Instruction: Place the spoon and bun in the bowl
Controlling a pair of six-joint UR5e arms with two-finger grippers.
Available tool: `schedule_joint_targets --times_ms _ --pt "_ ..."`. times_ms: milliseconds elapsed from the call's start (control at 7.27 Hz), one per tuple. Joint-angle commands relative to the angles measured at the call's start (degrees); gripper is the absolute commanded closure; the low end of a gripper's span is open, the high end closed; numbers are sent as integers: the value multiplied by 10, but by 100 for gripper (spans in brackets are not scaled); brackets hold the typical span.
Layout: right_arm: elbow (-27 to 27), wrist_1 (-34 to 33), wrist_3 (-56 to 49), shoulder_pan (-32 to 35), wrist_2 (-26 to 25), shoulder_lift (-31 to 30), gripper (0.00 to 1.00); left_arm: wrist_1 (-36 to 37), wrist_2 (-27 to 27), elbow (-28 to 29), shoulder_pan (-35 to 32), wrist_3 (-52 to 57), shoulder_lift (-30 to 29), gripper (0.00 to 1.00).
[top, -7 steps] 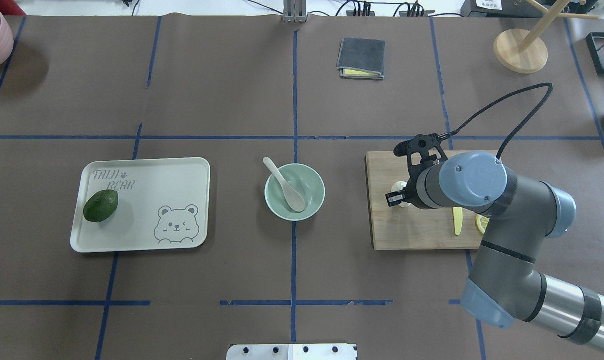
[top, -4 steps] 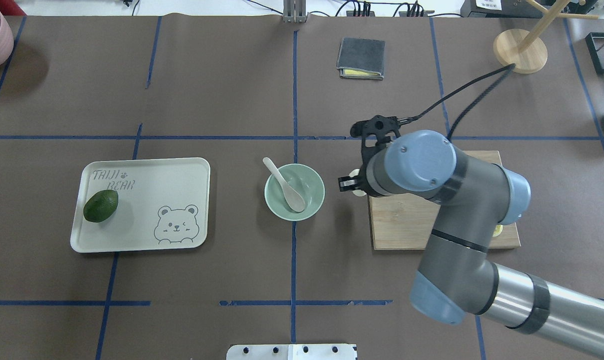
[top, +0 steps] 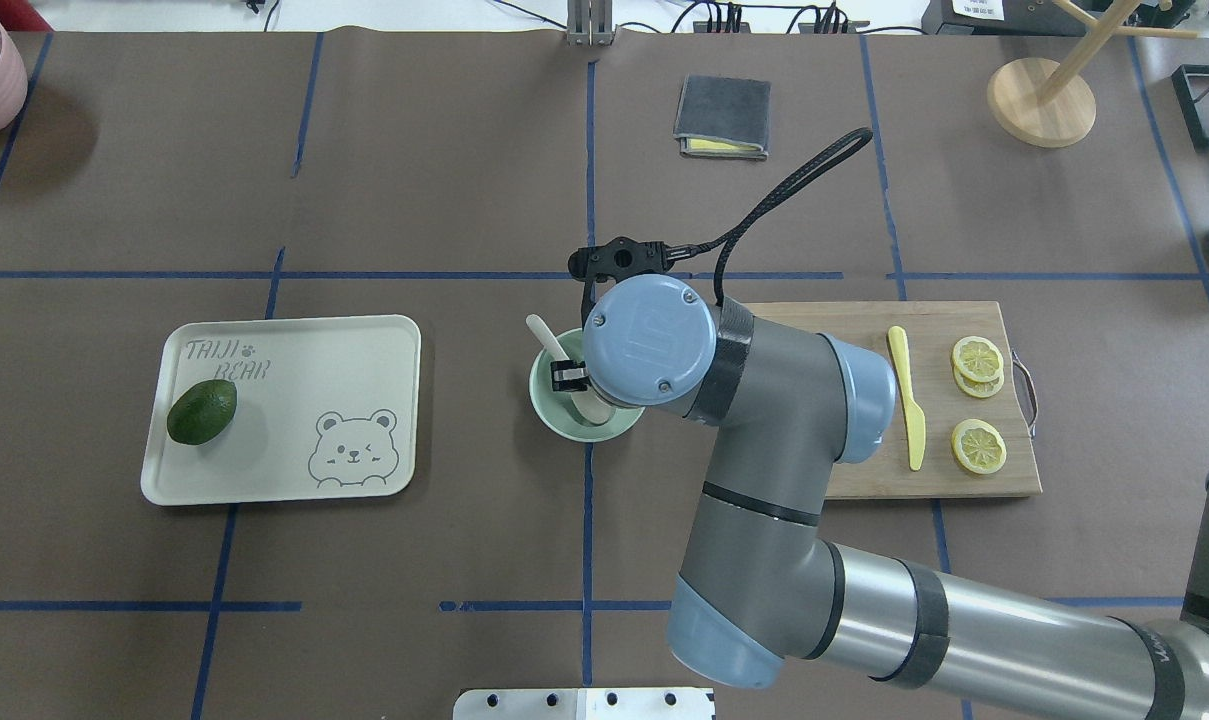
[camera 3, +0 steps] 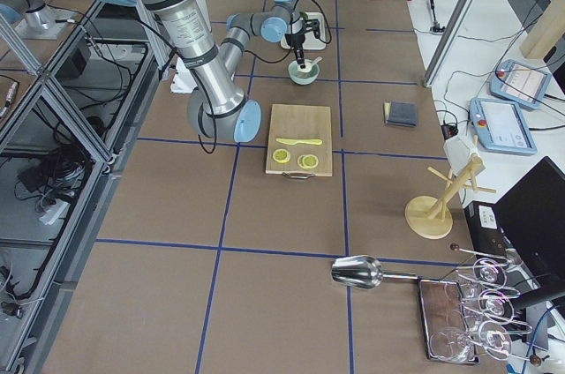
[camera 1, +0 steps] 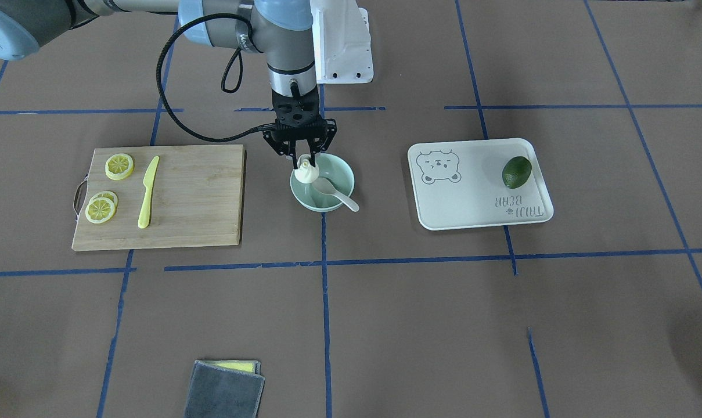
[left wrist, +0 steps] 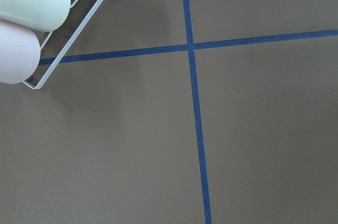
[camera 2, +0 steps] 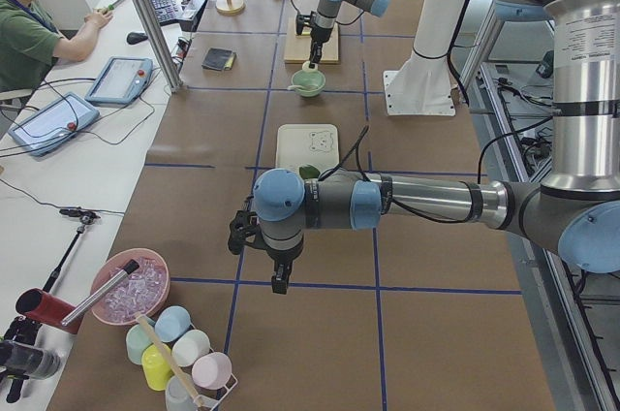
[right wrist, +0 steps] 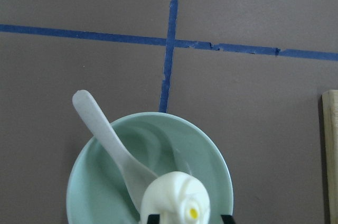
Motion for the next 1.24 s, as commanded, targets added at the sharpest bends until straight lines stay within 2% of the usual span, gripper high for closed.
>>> schedule_joint_targets --times_ms 0,275,413,826,1101 --pt "0 -1 22 -6 -5 4 0 0 0 -1 0 0 0 0" --pt "22 -4 3 4 2 -3 0 0 1 -1 0 0 0 0" --pt "30 -7 -31 36 37 -13 0 0 0 -1 0 2 4 0" --pt "47 -3 -262 178 160 -99 0 2 5 -1 -1 2 9 0" --pt "46 -5 -418 278 225 -159 0 4 6 -1 -1 2 12 0"
